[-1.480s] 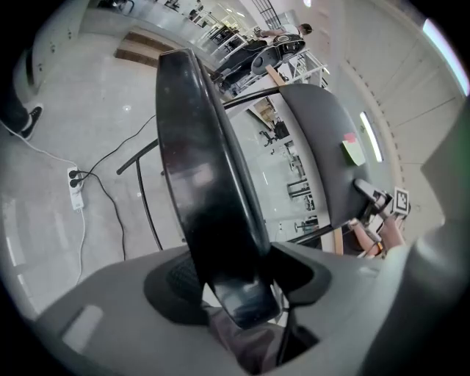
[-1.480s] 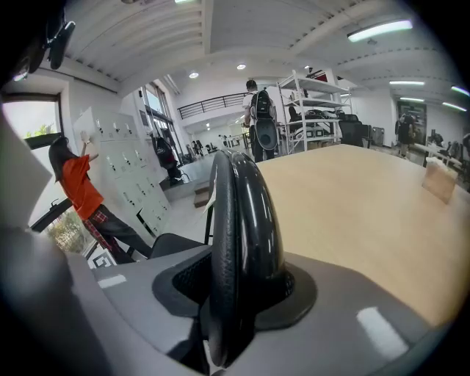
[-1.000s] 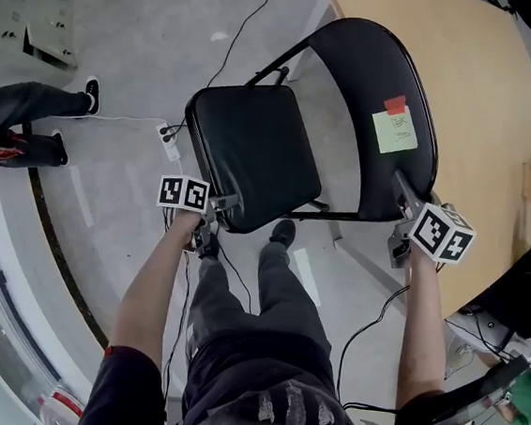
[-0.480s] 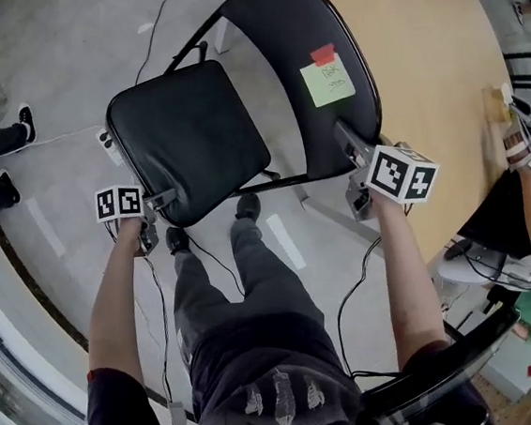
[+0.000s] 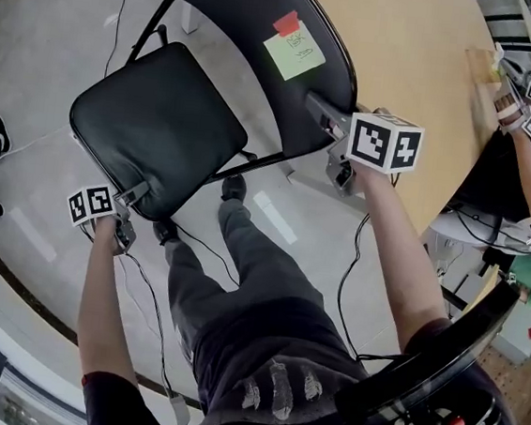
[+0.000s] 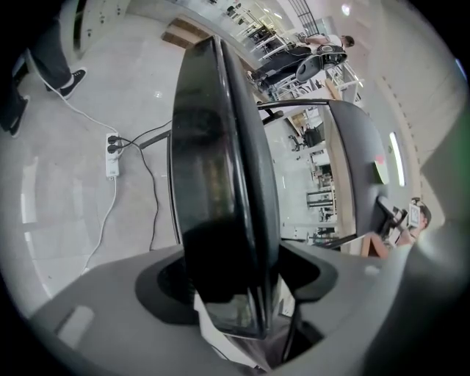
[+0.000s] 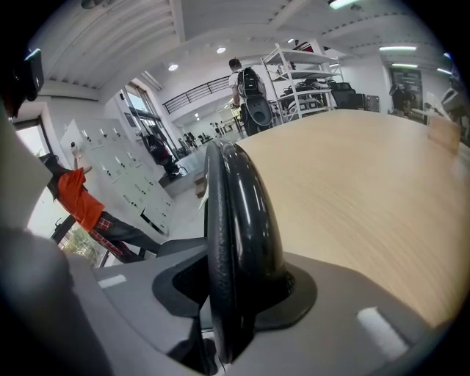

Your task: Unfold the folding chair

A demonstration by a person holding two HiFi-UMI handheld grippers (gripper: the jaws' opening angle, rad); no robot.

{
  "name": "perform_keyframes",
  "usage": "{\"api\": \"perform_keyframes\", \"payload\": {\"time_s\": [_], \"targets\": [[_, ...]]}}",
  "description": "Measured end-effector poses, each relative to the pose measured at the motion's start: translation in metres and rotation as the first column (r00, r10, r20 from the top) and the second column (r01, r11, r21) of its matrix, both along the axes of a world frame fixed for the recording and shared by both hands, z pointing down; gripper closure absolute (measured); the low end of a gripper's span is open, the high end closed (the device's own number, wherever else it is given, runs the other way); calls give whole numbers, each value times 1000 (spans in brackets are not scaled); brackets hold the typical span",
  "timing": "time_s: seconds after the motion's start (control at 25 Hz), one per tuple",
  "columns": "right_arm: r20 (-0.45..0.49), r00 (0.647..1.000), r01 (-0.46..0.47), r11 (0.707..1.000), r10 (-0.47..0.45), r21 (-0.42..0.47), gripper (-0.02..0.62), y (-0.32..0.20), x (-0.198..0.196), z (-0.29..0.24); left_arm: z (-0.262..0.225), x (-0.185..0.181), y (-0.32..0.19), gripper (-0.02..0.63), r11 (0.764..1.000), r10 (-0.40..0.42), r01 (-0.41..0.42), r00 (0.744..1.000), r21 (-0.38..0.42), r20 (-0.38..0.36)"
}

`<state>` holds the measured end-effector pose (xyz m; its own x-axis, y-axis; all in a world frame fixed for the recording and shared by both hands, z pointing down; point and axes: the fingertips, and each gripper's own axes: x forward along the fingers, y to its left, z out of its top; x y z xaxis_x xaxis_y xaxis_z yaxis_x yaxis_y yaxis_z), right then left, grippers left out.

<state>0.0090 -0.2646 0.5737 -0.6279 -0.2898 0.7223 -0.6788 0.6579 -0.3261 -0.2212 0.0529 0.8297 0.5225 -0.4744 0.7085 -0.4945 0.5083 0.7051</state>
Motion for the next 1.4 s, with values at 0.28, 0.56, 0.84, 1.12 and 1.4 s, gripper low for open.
{"api": "perform_keyframes", "payload": {"time_s": [0.28, 0.56, 0.84, 1.12, 1.4], "targets": [[17, 1000, 5, 999, -4, -37, 456, 0, -4, 12, 14, -10, 5, 281, 999, -35, 35, 999, 7, 12], [7, 1000, -28, 998, 29, -61, 457, 4, 13, 10, 29, 1, -4, 273, 999, -41, 41, 999, 25, 1], [12, 999, -33, 998, 33, -62, 456, 2, 10, 10, 38, -7, 1, 264, 998, -50, 51, 999, 34, -6], [24, 1000, -14, 998, 15, -60, 456, 1, 6, 11, 49, -9, 8, 255, 996, -65, 66, 998, 56, -20], [4, 999, -39, 997, 39, -59, 454, -5, 10, 16, 57, -18, 11, 245, 996, -68, 68, 998, 58, -15]]}}
